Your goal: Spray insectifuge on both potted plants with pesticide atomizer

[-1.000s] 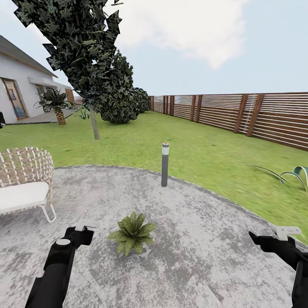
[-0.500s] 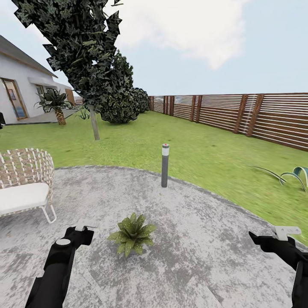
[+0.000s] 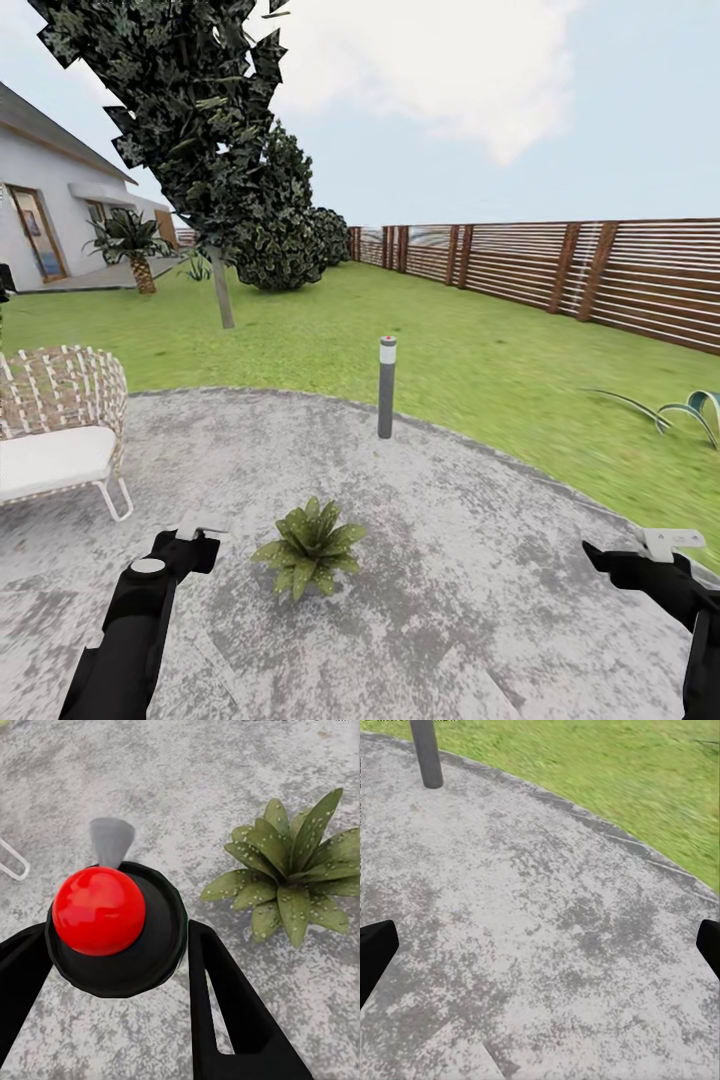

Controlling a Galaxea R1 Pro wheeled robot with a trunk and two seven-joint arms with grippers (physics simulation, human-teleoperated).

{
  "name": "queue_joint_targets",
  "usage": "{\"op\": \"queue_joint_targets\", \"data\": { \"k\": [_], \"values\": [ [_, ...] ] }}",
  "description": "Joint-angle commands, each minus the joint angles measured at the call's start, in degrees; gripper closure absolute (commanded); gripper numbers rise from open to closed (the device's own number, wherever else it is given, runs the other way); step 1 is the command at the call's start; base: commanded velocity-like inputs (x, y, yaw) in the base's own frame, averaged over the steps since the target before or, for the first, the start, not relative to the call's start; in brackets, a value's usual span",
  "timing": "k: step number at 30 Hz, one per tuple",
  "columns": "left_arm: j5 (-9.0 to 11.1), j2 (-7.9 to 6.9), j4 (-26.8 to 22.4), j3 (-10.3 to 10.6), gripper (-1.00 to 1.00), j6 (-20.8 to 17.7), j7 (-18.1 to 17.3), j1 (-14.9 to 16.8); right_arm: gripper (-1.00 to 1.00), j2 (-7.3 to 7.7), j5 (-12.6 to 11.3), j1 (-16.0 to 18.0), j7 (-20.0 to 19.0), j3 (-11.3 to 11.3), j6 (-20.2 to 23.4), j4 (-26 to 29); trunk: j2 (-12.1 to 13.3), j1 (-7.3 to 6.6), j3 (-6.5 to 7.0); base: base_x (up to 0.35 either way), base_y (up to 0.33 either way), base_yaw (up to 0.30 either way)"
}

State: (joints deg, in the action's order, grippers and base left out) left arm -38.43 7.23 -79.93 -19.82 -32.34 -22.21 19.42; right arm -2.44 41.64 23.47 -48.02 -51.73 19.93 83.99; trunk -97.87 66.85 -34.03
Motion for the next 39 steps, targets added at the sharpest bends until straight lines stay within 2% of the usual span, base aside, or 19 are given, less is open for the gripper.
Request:
{"op": "queue_joint_targets", "data": {
  "k": [1,19,25,39],
  "values": [
    [-0.57,0.06,-0.04,-0.12,1.0,-0.05,-0.57,0.07,-1.0,-0.08,0.28,0.08,-0.41,-0.12,0.19,0.07,-0.45,0.22,-0.16,0.0,0.0,0.059],
    [-0.55,0.06,0.04,0.0,1.0,-0.08,-0.47,0.09,-1.0,-0.19,0.37,0.08,-0.32,-0.13,0.14,0.03,-7.67,4.18,-1.83,0.0,0.0,0.106],
    [-0.51,0.06,0.04,1.62,1.0,-0.08,-0.44,0.09,-1.0,-0.19,0.37,0.08,-0.32,-0.13,0.19,0.03,-10.08,5.5,-2.39,0.0,0.0,0.121],
    [-0.59,0.06,0.04,1.87,1.0,-0.08,-0.38,0.09,-1.0,-0.19,0.37,0.08,-0.32,-0.13,0.18,0.03,-15.69,8.57,-3.69,0.0,0.0,0.121]
  ]
}}
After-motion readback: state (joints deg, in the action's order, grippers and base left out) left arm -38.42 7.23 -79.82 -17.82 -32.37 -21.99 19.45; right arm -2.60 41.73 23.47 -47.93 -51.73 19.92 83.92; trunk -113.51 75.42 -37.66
